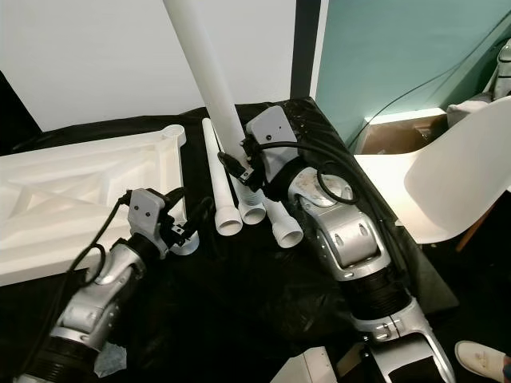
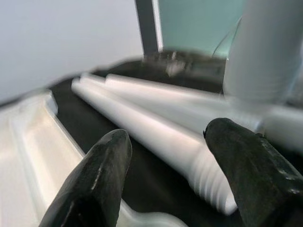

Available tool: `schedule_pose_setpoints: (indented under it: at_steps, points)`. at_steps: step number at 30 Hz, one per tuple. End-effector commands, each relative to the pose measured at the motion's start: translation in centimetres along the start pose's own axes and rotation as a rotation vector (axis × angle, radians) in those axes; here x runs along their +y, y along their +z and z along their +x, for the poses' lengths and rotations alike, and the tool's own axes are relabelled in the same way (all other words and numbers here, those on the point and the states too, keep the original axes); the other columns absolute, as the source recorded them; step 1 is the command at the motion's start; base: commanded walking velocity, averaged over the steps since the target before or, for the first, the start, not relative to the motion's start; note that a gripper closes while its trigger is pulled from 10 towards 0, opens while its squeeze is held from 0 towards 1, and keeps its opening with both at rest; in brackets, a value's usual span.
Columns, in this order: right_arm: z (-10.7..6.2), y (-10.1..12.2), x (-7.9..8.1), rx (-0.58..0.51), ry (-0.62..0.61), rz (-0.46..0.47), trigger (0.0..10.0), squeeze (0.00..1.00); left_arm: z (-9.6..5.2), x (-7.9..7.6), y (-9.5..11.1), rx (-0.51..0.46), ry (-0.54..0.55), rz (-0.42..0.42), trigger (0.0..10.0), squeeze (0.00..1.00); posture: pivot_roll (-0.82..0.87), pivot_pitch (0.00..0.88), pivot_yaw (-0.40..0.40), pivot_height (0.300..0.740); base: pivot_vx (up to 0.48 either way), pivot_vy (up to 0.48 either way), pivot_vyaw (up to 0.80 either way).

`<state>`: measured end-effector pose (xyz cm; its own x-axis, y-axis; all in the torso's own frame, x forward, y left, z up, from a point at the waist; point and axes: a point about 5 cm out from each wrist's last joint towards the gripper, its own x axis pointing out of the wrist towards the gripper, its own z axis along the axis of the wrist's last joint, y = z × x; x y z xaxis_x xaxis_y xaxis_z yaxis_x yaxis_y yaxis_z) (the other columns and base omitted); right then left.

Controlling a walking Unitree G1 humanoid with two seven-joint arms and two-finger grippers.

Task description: Building children table

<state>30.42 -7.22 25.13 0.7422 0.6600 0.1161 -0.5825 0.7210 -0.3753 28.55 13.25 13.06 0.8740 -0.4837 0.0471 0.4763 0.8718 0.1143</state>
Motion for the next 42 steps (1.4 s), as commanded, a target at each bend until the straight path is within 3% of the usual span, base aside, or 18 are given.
schedule_pose_setpoints:
  at_steps: [1,3,8,17,19,24,28,30,35,42]
  points:
    - [-0.1,0.7,-0.2,-0.037,-0.019,-0.017,10.0,0.00,-0.7,0.4,-0.9,0.066,0.034,-0.002,10.0,0.00,-0.02,0.000,0.062,0.740,0.000,0.000,0.00]
    - [0.0,0.7,-0.3,-0.038,-0.021,-0.017,10.0,0.00,-0.8,0.2,-0.9,0.073,0.017,-0.006,10.0,0.00,-0.02,0.000,0.062,0.740,0.000,0.000,0.00]
    - [0.2,0.8,-0.8,-0.046,-0.034,-0.022,10.0,0.00,-2.3,-1.3,-1.9,0.187,-0.157,-0.075,10.0,0.00,0.00,0.000,0.061,0.740,0.000,0.000,0.00]
    - [0.4,1.1,-0.9,-0.058,-0.044,-0.027,10.0,0.00,-2.3,-1.0,-3.6,0.337,-0.091,-0.102,10.0,0.00,0.01,0.000,0.065,0.740,0.000,0.000,0.00]
    - [0.5,1.1,-0.9,-0.060,-0.052,-0.028,10.0,0.00,-2.3,-1.6,-4.1,0.406,-0.130,-0.163,10.0,0.00,0.00,0.000,0.069,0.740,0.000,0.000,0.00]
    - [0.4,1.1,-1.1,-0.063,-0.059,-0.031,10.0,0.00,-2.3,-2.0,-5.0,0.508,-0.161,-0.174,10.0,0.00,-0.01,0.000,0.072,0.740,0.000,0.000,0.00]
    - [0.4,1.2,-1.3,-0.064,-0.067,-0.037,10.0,0.00,-1.5,-3.0,-3.5,0.450,-0.259,-0.256,10.0,0.00,-0.01,0.000,0.074,0.740,0.000,0.000,0.00]
    - [0.4,1.2,-1.3,-0.064,-0.067,-0.037,10.0,0.00,-1.5,-3.0,-3.5,0.450,-0.259,-0.256,10.0,0.00,-0.01,0.000,0.074,0.740,0.000,0.000,0.00]
    - [0.3,1.1,-1.9,-0.057,-0.084,-0.046,10.0,0.00,-1.1,-4.8,-1.3,0.369,-0.418,-0.386,10.0,0.00,-0.03,0.000,0.076,0.740,0.000,0.000,0.00]
    - [0.2,1.1,-2.3,-0.054,-0.095,-0.050,10.0,0.00,-1.3,-5.4,-0.5,0.354,-0.483,-0.439,10.0,0.00,-0.03,0.000,0.076,0.740,0.000,0.000,0.00]
